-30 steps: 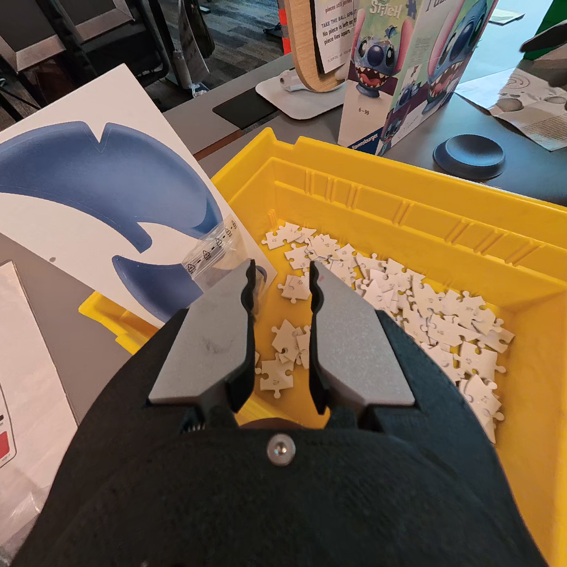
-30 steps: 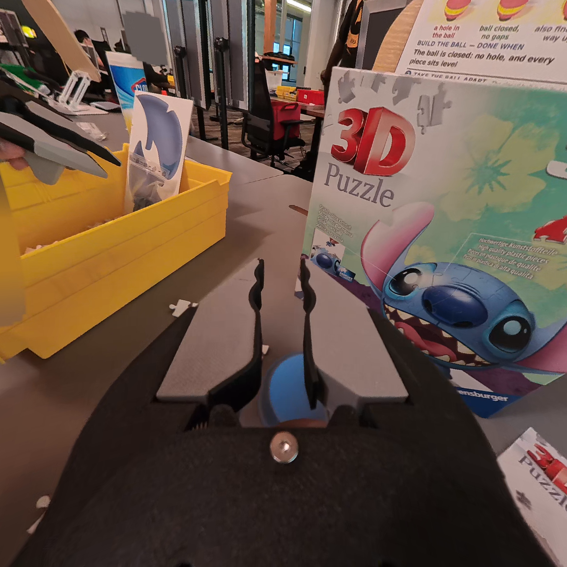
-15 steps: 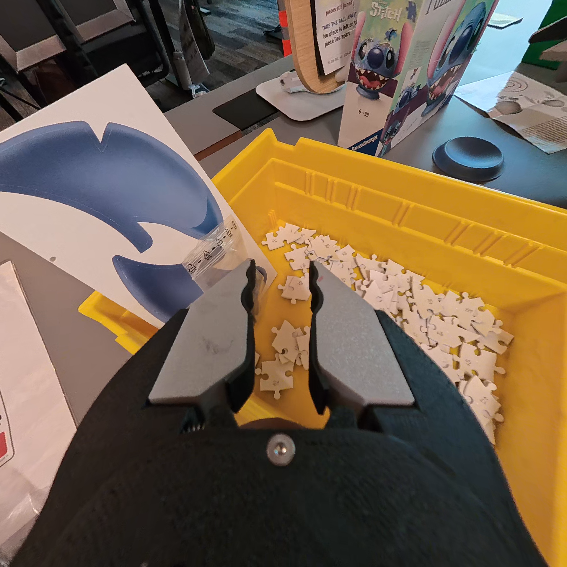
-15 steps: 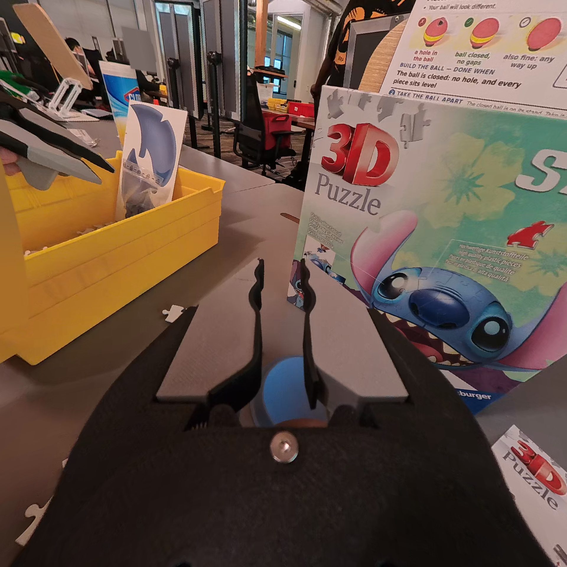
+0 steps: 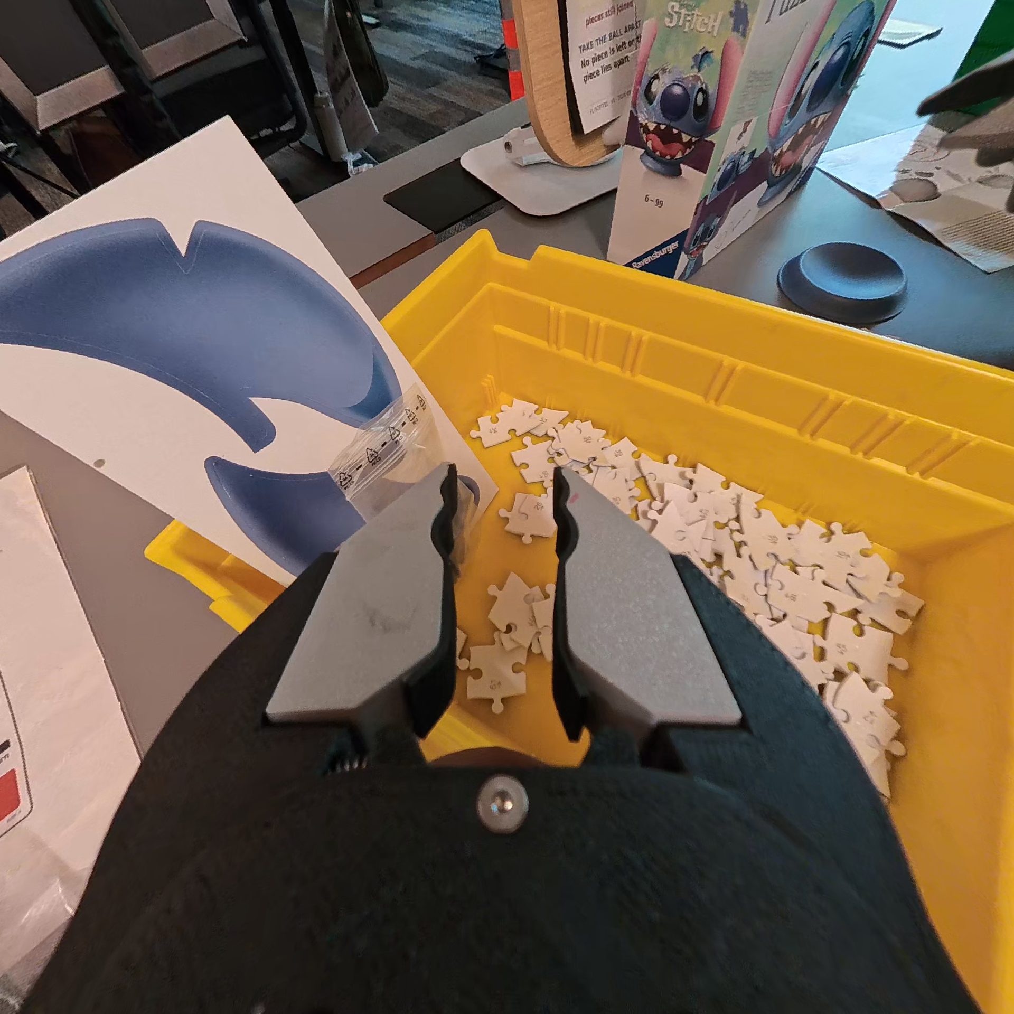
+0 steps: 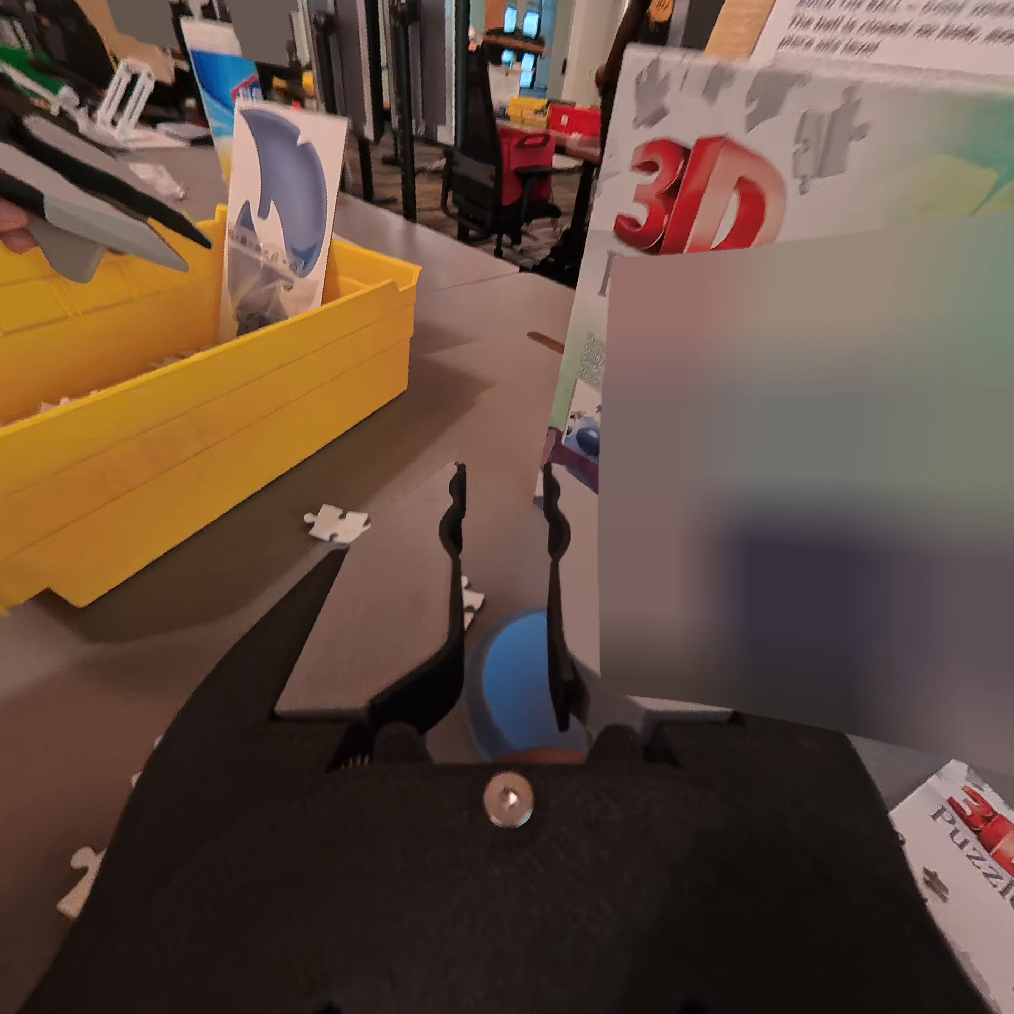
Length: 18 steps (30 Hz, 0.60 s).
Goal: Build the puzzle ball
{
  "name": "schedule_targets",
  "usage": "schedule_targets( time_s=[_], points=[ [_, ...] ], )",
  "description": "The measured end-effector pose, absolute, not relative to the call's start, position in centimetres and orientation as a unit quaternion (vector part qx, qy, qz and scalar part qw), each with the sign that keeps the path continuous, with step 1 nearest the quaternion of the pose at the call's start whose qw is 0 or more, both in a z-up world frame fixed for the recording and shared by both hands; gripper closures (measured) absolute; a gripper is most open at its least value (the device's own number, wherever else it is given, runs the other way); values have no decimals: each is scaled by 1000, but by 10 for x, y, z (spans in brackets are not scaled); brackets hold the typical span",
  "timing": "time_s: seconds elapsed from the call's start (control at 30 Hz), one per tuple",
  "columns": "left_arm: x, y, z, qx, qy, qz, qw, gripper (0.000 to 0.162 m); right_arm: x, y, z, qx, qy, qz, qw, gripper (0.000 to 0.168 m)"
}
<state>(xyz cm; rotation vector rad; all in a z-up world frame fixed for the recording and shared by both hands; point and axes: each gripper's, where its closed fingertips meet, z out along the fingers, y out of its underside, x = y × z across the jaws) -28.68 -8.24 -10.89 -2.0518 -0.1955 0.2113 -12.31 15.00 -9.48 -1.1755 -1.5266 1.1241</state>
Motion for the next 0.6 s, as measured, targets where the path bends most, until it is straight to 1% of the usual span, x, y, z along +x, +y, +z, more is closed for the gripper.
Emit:
schedule_targets(
  time_s=[0.23, 0.4, 0.57, 0.6],
  points=[
    [-286, -83, -110, -853, -79, 90, 508, 130, -128, 136, -144, -504, -679, 416, 335, 140],
    [-285, -82, -110, -854, -77, 90, 507, 130, -128, 132, -180, -508, -727, 345, 307, 138],
    [-284, -82, -110, -854, -76, 89, 507, 130, -125, 127, -199, -505, -754, 305, 289, 137],
    [-284, -82, -110, -854, -75, 89, 507, 130, -124, 127, -203, -506, -758, 299, 283, 134]
  ],
)
